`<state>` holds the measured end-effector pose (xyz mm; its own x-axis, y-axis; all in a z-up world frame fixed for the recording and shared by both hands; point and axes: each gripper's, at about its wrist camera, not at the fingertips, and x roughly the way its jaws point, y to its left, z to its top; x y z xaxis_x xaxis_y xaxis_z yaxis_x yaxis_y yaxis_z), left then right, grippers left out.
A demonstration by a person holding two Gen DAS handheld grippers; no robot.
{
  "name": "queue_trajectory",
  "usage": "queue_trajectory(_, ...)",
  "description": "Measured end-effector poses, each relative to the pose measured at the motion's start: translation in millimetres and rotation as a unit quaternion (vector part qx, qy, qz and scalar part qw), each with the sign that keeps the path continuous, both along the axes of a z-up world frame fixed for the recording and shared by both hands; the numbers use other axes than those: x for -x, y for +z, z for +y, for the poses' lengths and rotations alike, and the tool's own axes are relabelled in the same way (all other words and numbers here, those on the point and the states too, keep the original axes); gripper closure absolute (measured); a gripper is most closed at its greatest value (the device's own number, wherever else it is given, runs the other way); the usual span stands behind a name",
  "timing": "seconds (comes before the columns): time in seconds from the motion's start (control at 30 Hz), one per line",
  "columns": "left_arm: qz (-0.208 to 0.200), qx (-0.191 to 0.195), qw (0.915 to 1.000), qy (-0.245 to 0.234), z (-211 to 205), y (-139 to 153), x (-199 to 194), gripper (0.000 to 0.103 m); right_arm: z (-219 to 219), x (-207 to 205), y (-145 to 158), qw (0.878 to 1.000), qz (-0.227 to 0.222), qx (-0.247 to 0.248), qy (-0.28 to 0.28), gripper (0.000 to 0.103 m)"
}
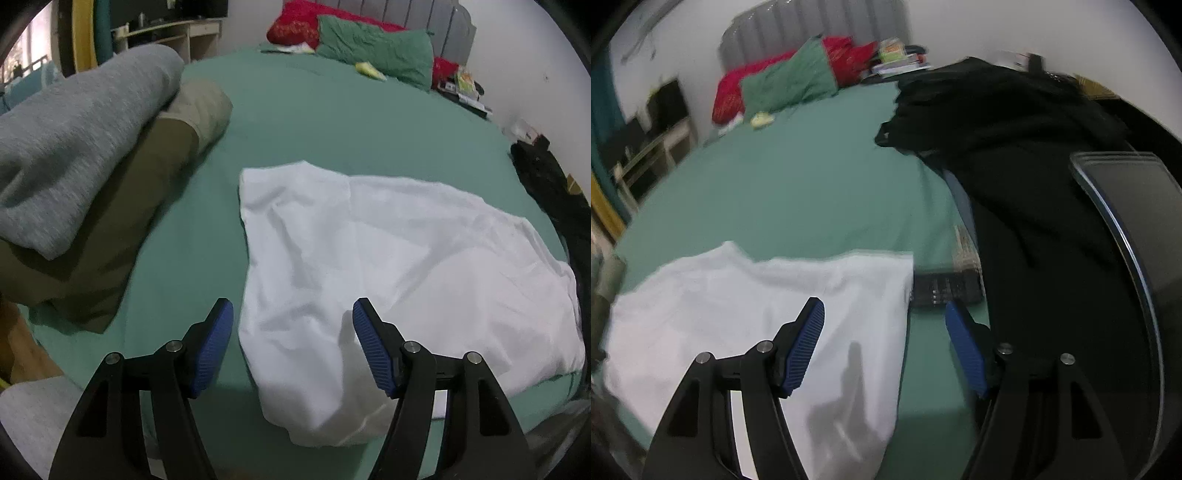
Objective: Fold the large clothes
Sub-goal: 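Press and smooth the folded white jacket flat with both open tools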
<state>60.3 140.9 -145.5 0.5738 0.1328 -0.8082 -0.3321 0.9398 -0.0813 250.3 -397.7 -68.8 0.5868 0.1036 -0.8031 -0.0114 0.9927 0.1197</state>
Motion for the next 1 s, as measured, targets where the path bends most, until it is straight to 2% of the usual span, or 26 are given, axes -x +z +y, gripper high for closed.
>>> queue_trajectory(0.1,0.013,0.001,0.9999,0.008,3.4,-5.1,-4.7,0.032,12.1,-47.5,-22.5,0.996,0.034,0.065,0.055,0.035)
queue_trajectory(0.17,0.016,0.005,0.9998,0.012,6.2,-7.1,-9.5,0.032,9.9,-62.7,-41.7,0.992,0.061,0.072,0.08,0.047)
queue_trajectory(0.2,0.014,0.006,0.9998,0.013,6.3,-6.7,-11.1,0.032,8.4,-67.4,-47.6,0.991,0.062,0.078,0.092,0.06)
queue_trajectory(0.23,0.012,0.005,0.9998,0.012,6.6,-5.7,-11.5,0.032,5.5,-69.6,-49.0,0.991,0.058,0.077,0.096,0.09)
queue_trajectory(0.27,0.01,0.003,0.9999,0.008,4.7,-5.5,-13.7,0.032,1.6,-70.5,-46.4,0.991,0.052,0.078,0.091,0.101)
queue_trajectory(0.4,0.021,-0.01,0.9997,-0.005,-5.2,-11.8,-19.3,0.032,-9.3,-62.4,-42.2,0.993,0.034,0.096,0.055,0.101)
queue_trajectory(0.47,0.02,-0.018,0.9996,-0.011,-10.8,-9.4,-20.1,0.032,-12.6,-58.2,-39.7,0.996,0.03,0.076,0.046,0.101)
queue_trajectory(0.5,0.019,-0.022,0.9995,-0.014,-13.8,-7.0,-20.7,0.032,-13.5,-54.9,-37.3,0.996,0.026,0.076,0.042,0.1)
queue_trajectory(0.57,0.01,-0.029,0.9992,-0.025,-21.5,0.1,-21.7,0.032,-11.6,-38.8,-27.9,0.996,0.015,0.084,0.026,0.089)
queue_trajectory(0.63,0.0,-0.036,0.9989,-0.032,-29.5,9.0,-23.8,0.032,-13.9,-24.0,-20.6,0.997,0.015,0.075,0.013,0.044)
queue_trajectory(0.67,-0.008,-0.036,0.9987,-0.035,-34.5,14.8,-24.4,0.032,-16.8,-13.9,-16.4,0.999,0.013,0.044,0.01,0.037)
queue_trajectory(0.7,-0.014,-0.033,0.9986,-0.038,-38.4,19.0,-24.7,0.032,-20.8,-2.4,-13.7,1.0,0.009,0.005,0.004,0.033)
queue_trajectory(0.77,-0.024,-0.019,0.9984,-0.047,-50.2,27.1,-26.9,0.032,-26.6,12.0,-18.6,0.999,0.026,-0.039,-0.012,0.033)
queue_trajectory(0.87,-0.034,-0.002,0.9967,-0.074,-75.1,33.2,-34.0,0.032,-27.3,35.3,-27.0,0.991,0.047,-0.121,-0.023,0.033)
queue_trajectory(0.97,-0.039,0.01,0.9937,-0.105,-104.4,36.0,-47.1,0.032,-14.4,49.7,-36.6,0.983,0.065,-0.171,-0.02,0.032)
queue_trajectory(1.0,-0.042,0.013,0.9924,-0.115,-113.6,36.4,-49.1,0.032,-7.0,52.7,-39.6,0.981,0.065,-0.181,-0.019,0.028)
